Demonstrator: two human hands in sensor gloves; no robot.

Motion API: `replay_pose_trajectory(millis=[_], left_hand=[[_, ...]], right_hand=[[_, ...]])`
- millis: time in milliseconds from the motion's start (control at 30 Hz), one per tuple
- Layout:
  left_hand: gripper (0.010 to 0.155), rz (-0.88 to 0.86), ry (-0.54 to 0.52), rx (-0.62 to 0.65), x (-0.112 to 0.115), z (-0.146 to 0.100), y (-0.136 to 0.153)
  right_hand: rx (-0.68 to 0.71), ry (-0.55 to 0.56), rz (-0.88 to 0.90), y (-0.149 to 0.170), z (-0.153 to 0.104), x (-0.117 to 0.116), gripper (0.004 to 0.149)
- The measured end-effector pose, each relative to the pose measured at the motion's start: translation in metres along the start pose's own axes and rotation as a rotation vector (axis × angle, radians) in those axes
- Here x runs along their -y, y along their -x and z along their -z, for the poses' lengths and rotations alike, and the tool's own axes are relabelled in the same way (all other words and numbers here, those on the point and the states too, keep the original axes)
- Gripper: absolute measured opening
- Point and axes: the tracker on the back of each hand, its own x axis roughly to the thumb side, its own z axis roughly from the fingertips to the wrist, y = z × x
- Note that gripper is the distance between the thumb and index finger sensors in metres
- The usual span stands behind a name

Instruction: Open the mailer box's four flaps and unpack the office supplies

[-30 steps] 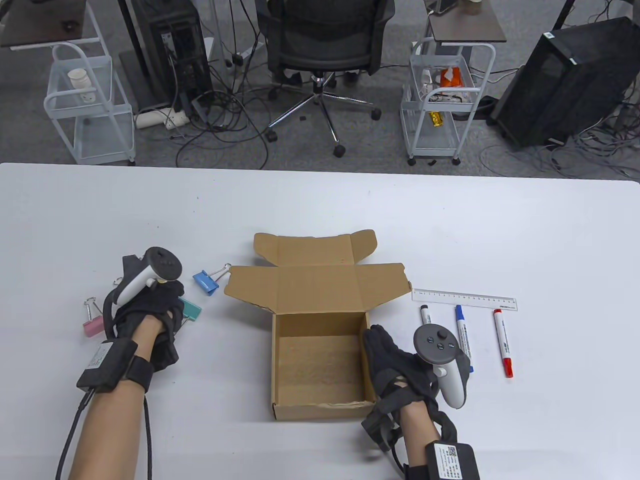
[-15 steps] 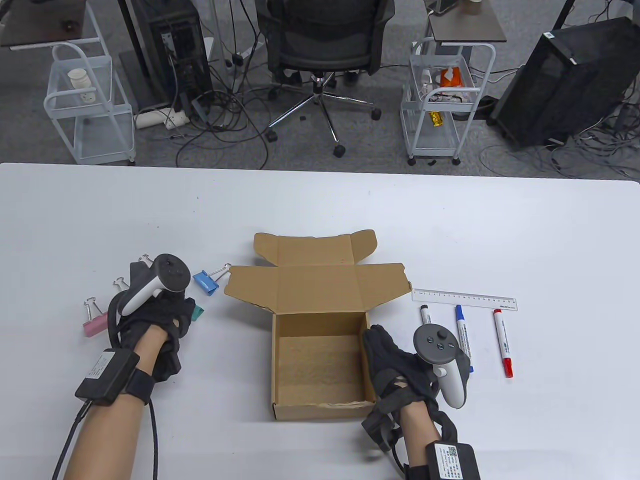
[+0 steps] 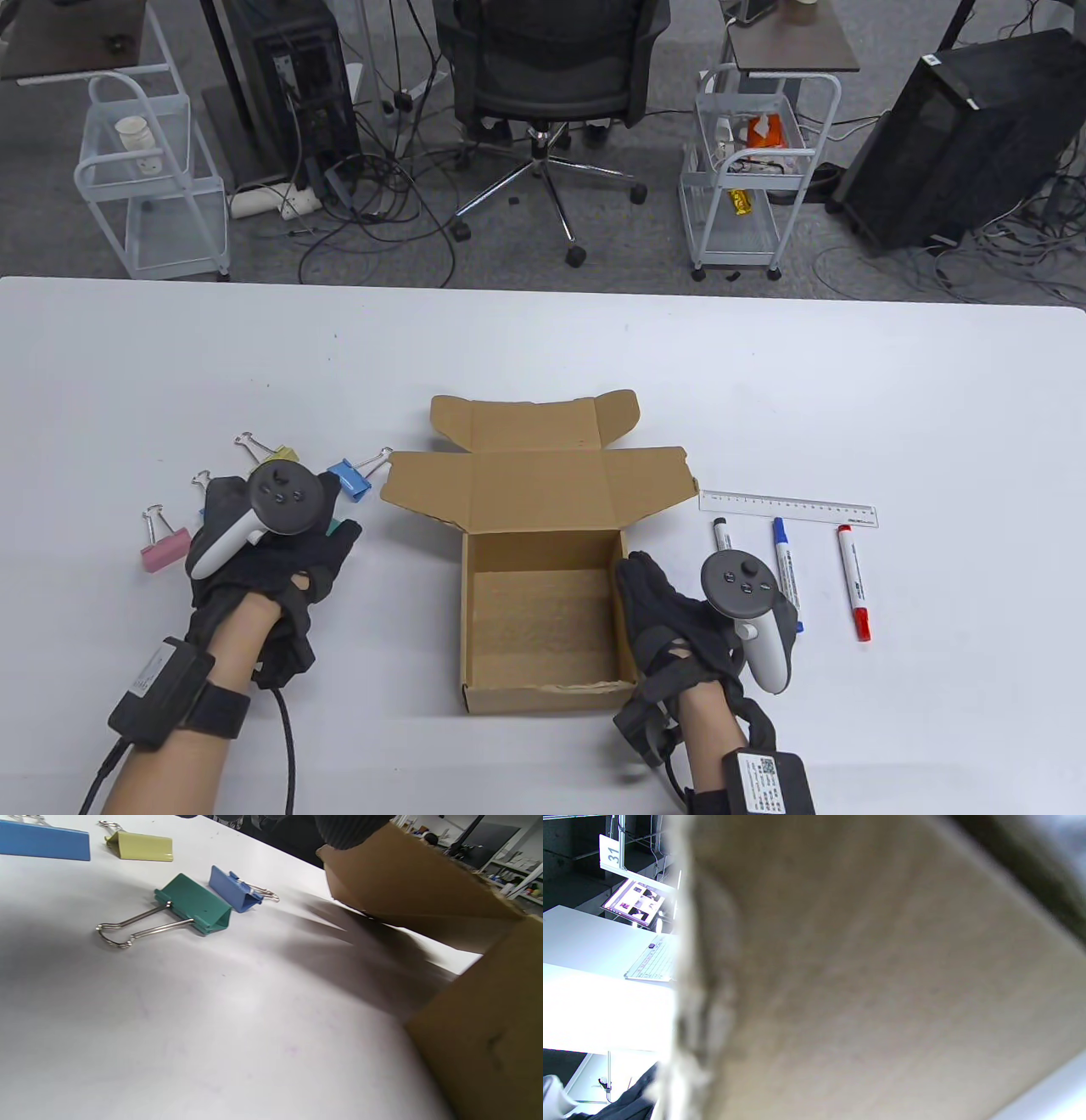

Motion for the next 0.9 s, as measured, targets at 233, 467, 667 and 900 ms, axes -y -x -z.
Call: replay_pose_trajectory(millis=[233,467,667,900], left_hand=[[0.074,-0.005,-0.049,0.054,0.003,-0.032,-0.018],[0.078,0.019,-0.001,0.115,0.012,-0.060,-0.031],[0.078,0.089,-0.036,0.125,0.020,-0.077,-0.036],[0.079,0.160,-0.078,0.145,0.039,-0.085,-0.046]], right_hand=[[0.000,0.004,-0.003,0.000,0.000,0.000,0.074],[0.003,0.002,-0.009,-0.001,0.000,-0.001,0.074],[0.005,0.001,-0.006,-0.001,0.000,-0.001,0.074],[0.006,0.002,-0.004,0.000,0.001,-0.001,0.074]])
